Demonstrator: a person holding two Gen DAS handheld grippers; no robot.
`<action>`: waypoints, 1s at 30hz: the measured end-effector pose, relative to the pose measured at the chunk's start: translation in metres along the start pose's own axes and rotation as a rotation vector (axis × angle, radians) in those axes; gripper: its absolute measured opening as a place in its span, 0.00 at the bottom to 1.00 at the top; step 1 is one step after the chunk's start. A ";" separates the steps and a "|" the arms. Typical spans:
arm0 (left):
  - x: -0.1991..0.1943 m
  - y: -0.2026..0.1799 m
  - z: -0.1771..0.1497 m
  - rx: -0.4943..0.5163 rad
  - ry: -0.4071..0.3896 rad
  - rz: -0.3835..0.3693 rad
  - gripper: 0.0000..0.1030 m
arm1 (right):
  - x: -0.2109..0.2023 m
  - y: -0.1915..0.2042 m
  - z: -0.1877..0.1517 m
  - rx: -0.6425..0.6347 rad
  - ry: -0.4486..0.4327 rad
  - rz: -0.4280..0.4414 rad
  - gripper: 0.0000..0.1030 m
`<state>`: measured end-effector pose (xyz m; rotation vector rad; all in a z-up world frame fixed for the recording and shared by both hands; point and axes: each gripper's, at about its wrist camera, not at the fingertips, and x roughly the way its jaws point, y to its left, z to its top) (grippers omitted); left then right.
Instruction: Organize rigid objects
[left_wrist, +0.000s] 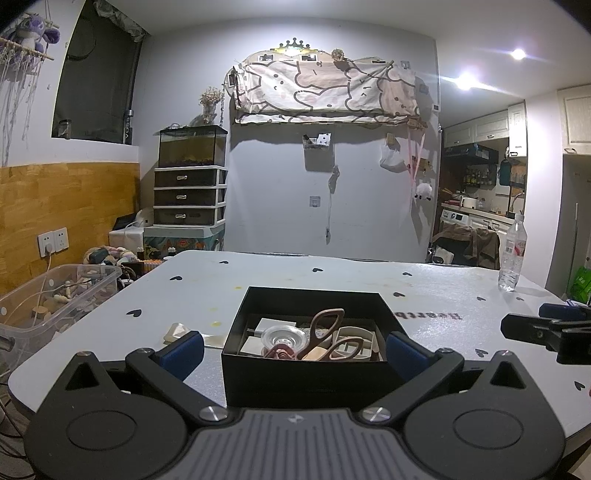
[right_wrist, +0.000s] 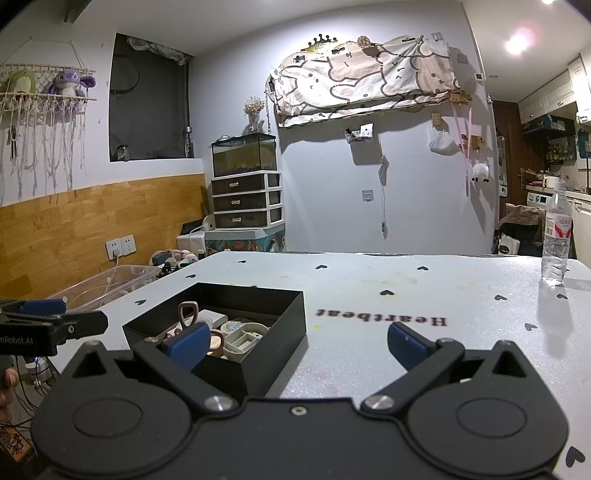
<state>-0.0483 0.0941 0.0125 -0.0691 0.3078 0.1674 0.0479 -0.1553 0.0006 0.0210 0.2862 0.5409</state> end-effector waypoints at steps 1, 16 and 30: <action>0.000 0.000 0.000 0.000 0.000 0.000 1.00 | 0.000 0.000 0.000 0.000 0.000 0.000 1.00; 0.000 0.000 0.000 0.000 0.002 0.001 1.00 | -0.001 0.000 0.001 -0.001 0.000 0.000 1.00; 0.001 0.002 -0.001 0.001 0.003 0.002 1.00 | -0.001 -0.001 0.000 0.000 0.002 -0.002 1.00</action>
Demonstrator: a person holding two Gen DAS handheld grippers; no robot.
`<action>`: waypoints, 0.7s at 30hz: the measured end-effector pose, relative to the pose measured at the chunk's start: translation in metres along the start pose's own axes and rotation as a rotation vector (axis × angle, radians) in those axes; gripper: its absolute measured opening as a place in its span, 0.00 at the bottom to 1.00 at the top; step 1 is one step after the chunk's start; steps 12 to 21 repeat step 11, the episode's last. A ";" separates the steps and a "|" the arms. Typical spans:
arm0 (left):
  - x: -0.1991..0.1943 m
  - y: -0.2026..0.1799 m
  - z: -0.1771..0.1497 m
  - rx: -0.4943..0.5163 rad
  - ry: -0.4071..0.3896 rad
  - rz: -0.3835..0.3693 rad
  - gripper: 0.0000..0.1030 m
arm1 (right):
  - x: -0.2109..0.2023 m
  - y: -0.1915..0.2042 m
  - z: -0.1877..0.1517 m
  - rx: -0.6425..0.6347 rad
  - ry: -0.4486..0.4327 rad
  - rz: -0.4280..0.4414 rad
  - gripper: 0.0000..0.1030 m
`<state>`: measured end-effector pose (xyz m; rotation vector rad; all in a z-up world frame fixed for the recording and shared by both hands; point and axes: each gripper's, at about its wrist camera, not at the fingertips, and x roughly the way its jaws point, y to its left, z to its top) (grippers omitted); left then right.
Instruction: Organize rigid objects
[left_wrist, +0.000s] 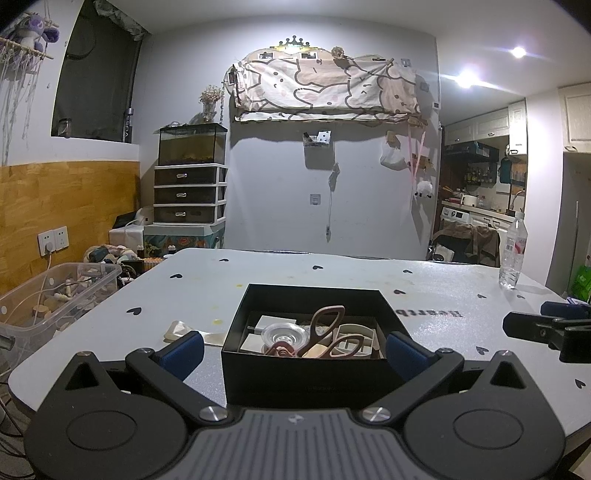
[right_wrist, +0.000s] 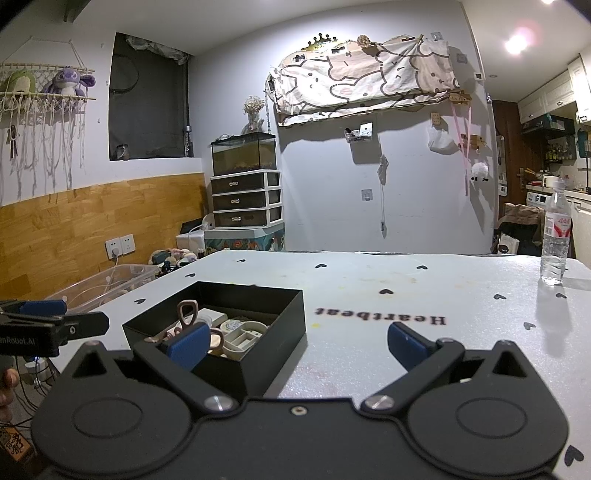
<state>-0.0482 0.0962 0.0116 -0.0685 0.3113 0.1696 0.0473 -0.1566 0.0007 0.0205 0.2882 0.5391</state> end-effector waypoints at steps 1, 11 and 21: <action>0.000 0.000 0.000 0.000 0.000 -0.001 1.00 | 0.000 0.000 0.000 0.000 0.000 0.000 1.00; 0.002 0.001 -0.003 -0.002 0.005 0.001 1.00 | -0.001 -0.001 0.001 0.000 0.000 -0.001 1.00; 0.002 0.001 -0.003 -0.002 0.005 0.001 1.00 | -0.001 -0.001 0.001 0.000 0.000 -0.001 1.00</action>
